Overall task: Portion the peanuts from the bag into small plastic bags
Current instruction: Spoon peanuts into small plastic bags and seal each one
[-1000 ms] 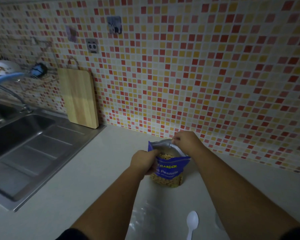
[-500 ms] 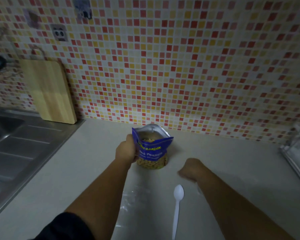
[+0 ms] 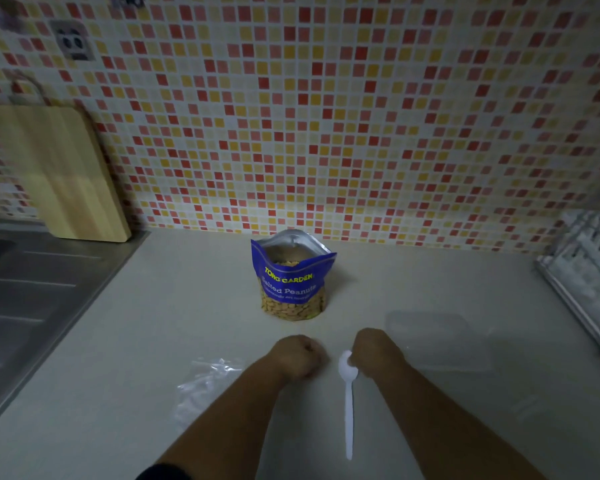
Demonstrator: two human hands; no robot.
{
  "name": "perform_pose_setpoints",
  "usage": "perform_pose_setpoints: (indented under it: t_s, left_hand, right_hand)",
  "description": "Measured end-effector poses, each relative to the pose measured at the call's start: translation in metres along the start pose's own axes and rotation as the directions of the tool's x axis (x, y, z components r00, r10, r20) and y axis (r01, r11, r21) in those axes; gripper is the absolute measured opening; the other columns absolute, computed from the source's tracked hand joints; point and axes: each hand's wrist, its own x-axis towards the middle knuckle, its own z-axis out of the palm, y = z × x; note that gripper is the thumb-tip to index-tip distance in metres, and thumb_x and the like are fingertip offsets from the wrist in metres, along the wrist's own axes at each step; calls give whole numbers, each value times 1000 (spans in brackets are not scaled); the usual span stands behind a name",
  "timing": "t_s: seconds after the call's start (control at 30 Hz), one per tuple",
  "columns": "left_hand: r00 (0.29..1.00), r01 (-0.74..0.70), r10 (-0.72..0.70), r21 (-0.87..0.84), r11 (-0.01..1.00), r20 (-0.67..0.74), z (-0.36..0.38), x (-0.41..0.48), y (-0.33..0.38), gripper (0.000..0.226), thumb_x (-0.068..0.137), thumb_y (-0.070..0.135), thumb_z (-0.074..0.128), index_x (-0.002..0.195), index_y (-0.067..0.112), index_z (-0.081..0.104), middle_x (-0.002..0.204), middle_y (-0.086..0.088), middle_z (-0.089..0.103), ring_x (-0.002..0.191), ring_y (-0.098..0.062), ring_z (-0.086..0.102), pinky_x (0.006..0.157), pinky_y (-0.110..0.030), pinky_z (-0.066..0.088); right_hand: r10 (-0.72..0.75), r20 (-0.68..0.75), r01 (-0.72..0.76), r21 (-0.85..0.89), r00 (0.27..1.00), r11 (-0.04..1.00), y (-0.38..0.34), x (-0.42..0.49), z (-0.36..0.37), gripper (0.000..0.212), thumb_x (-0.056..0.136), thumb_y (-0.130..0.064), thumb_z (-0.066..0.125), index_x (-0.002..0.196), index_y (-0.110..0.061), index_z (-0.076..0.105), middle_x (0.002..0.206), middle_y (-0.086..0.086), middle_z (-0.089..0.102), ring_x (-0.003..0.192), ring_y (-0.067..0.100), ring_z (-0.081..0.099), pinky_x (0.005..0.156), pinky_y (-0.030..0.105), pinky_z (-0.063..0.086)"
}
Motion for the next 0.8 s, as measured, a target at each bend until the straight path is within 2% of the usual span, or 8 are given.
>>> perform_pose_setpoints:
  t_s: [0.1,0.2,0.27,0.37,0.5,0.6,0.7,0.8]
  left_hand:
    - [1000,-10,11,73,997,-15,6,3,1,23,87,17,57,106,11,69,105,-10,69,99,-25,65,91,-30,51]
    - [998,-20,18,-40,999,-64,7,7,7,11,84,15,62,78,16,72,72,-3,67,64,-15,63,80,-30,55]
    - [995,-16,4,-126,992,-99,4,10,11,10,82,16,65,74,14,72,70,-7,68,61,-16,63,76,-31,57]
    - [986,-24,-6,-182,983,-165,0,11,16,14,77,16,66,78,5,75,77,-15,72,69,-21,64,79,-36,56]
    - [943,4,-121,-354,935,-309,-5,15,22,26,63,29,56,65,6,69,79,-18,72,78,-28,69,82,-37,57]
    - [926,31,-190,-437,899,-325,-7,14,25,18,73,23,58,60,11,59,70,-13,65,76,-27,66,72,-28,52]
    - [927,12,-240,-615,788,-289,-9,12,25,15,81,12,59,68,9,54,68,-8,59,61,-22,59,63,-25,53]
    - [946,-18,-204,-667,745,-253,-11,7,24,10,80,11,65,74,7,59,65,-8,58,55,-19,55,59,-27,49]
  right_hand:
    - [-32,5,30,254,999,967,3,-2,-1,41,94,-26,50,125,-1,58,134,14,54,123,22,50,102,18,34]
    - [-83,44,63,347,996,936,-1,-4,-13,16,84,-18,65,75,-6,68,75,17,65,60,19,59,46,10,41]
    - [-70,30,48,456,997,889,-2,-6,-21,21,81,-13,70,63,-16,59,54,6,55,39,11,49,34,12,32]
    - [-38,90,-22,580,995,815,-7,-12,-30,20,81,-15,71,65,-14,59,48,2,55,40,11,46,40,14,33]
    - [-10,312,-174,557,950,812,-8,-22,-40,17,75,-23,77,72,-10,66,72,9,63,61,14,53,58,21,39]
    - [-40,383,-167,492,923,854,-6,-28,-49,10,78,-15,72,80,-5,71,69,6,71,54,11,57,49,17,40]
    - [-62,312,-89,446,948,891,-7,-30,-62,9,78,-11,69,78,-4,73,64,9,64,43,14,49,46,22,37]
    - [-52,189,-8,305,981,952,-14,-28,-81,24,84,-10,61,106,-5,69,80,12,63,60,18,56,52,20,42]
